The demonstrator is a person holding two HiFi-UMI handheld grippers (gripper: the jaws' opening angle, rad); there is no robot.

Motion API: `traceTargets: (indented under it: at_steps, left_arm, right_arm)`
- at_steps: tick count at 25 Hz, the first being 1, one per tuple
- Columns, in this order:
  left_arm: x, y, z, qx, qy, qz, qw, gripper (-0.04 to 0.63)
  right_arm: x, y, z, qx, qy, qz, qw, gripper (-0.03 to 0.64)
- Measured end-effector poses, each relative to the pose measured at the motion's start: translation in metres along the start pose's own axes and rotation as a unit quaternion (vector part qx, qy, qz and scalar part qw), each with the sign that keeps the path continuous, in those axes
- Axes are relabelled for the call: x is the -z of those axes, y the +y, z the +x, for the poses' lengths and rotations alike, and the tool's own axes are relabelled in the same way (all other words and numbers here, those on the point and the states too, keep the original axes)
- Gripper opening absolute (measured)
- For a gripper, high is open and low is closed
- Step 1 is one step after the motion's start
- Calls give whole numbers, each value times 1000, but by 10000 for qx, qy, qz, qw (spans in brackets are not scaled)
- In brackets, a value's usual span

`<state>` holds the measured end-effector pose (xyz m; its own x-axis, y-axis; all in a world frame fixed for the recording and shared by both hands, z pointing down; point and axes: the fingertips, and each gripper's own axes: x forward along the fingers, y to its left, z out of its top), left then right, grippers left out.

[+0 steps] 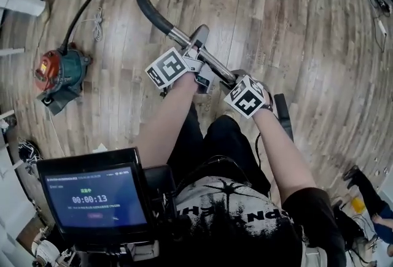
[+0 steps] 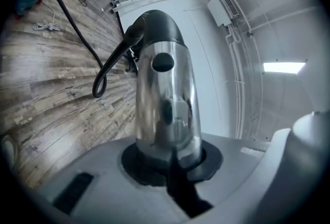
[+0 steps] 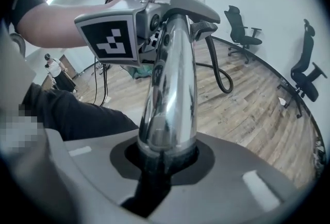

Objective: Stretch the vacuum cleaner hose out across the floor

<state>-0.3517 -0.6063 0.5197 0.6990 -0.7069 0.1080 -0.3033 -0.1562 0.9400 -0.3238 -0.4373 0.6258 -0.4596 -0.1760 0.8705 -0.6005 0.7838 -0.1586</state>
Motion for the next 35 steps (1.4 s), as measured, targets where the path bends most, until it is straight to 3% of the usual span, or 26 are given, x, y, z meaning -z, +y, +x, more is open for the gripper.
traceTargets:
  at_steps: [3, 6, 8, 9, 11, 14, 16, 27, 35]
  left_arm:
    - [3, -72, -24, 87, -32, 270, 9996, 44]
    - [-5, -149, -37, 472, -124, 702, 9963, 49]
    - [2, -192, -53, 691, -134, 799, 9943, 47]
    - [5, -209, -61, 748, -162, 813, 9937, 41]
    - [6, -232, -71, 727, -333, 873, 9930, 37]
    - [8, -247, -89, 482, -714, 925, 9920, 37]
    - [8, -255, -104, 358, -911, 953, 9906, 37]
    - [2, -254, -156, 273, -974, 1051, 9893, 43]
    - [44, -254, -160, 348, -636, 885, 9934, 40]
  right_arm:
    - [-9, 40, -60, -542, -254, 138, 9981, 81]
    - [-29, 55, -116, -888, -620, -60, 9941, 81]
    - [-31, 75, -151, -1191, -773, -165, 9897, 83]
    - [-30, 81, -164, -1247, -828, -257, 9884, 83]
    - [-32, 80, -184, -961, -928, -557, 9895, 87]
    - [-31, 75, -201, -58, -940, -1024, 9903, 98]
    - [-32, 80, -209, 264, -876, -1268, 9877, 91]
    - [-42, 131, -204, 82, -899, -1287, 9876, 87]
    - [-3, 149, -210, 194, -784, -954, 9922, 87]
